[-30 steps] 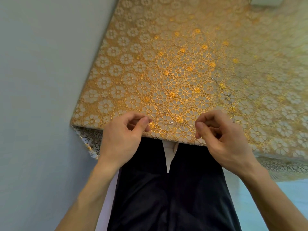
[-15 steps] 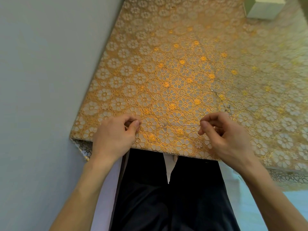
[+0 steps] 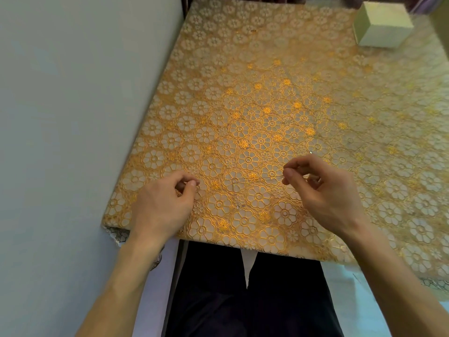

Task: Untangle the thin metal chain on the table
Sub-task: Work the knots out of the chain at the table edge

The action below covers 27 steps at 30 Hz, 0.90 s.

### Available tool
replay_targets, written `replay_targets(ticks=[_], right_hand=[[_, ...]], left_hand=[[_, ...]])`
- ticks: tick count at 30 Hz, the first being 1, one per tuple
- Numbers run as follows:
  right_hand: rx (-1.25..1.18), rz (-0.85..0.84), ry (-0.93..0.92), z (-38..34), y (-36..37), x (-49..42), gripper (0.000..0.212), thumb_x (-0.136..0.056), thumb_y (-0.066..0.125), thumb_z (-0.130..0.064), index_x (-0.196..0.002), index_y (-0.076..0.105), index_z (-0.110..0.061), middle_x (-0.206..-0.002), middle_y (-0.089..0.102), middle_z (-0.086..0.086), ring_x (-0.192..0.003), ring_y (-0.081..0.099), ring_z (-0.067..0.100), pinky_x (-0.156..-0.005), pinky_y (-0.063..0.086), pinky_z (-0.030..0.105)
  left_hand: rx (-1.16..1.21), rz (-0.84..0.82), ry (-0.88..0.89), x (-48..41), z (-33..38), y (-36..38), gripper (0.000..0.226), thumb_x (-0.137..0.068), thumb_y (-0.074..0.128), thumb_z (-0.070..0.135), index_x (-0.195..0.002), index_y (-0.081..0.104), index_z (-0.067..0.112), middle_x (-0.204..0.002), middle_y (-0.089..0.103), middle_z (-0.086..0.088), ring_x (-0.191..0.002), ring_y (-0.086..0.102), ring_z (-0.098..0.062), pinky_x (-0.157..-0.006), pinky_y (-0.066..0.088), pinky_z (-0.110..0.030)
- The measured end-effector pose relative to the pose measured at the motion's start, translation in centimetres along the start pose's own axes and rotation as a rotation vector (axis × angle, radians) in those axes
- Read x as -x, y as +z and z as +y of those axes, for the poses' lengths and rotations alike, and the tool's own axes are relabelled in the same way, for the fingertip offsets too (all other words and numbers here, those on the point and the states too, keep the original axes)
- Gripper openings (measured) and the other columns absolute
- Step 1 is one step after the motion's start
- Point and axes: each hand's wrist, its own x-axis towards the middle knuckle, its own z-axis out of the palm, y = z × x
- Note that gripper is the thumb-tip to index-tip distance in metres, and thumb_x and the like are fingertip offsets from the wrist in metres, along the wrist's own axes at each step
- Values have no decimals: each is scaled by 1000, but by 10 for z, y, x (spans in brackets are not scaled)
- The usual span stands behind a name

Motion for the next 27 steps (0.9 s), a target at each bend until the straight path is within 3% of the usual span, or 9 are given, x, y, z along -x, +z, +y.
replay_targets(ticks=[2,4,7,12,15,20,27], right_hand=[[77,-62,44,3,-1,-12,5,-91,71,-34,-95,68,-31,-79,72,-17,-50,51,4,-51,42,24],[199,-152,108,9,-3,-20,10,-90,71,-43,-94,69,-34,-80,70,-18,-56,55,0,-57,46,30],[264,-188,144,18,-4,-20,5,-90,71,-37,-91,71,-32,-79,68,-16,-63,57,0,-61,42,27],[210,-46,154,20,-9,-6,6,-92,70,-30,-86,69,-28,-75,66,-14,-69,59,-1,-58,41,10],[232,-23,160,18,-15,0,14,-92,69,-35,-83,69,-25,-69,64,-11,-67,57,-1,-53,38,11],[90,-153,234,16,-26,10,25,-88,72,-38,-71,70,-21,-51,53,-14,-52,47,3,-51,36,12],[4,-176,254,15,-34,13,26,-92,66,-40,-74,67,-20,-49,46,-18,-47,40,2,-50,33,13]], left_hand=[[-73,6,13,-7,0,-1,15,-97,55,37,-95,69,38,-79,66,19,-75,64,-10,-63,54,-30],[-143,4,26,-11,0,0,16,-98,53,38,-97,68,38,-80,63,20,-76,62,-10,-62,54,-29],[-148,28,66,-13,-4,2,15,-98,53,38,-97,68,38,-77,62,21,-73,62,-8,-59,54,-29],[-107,90,154,-9,-15,5,16,-98,55,36,-102,71,35,-91,68,17,-87,62,-11,-68,54,-32],[-81,160,184,-7,-19,10,13,-97,60,31,-99,73,34,-84,66,19,-82,62,-11,-63,48,-28],[-31,181,147,-9,-21,15,12,-96,62,36,-100,72,33,-81,67,15,-79,63,-14,-64,51,-31],[-56,183,154,-9,-18,15,12,-96,62,38,-97,71,31,-79,65,15,-76,63,-14,-62,55,-32]])
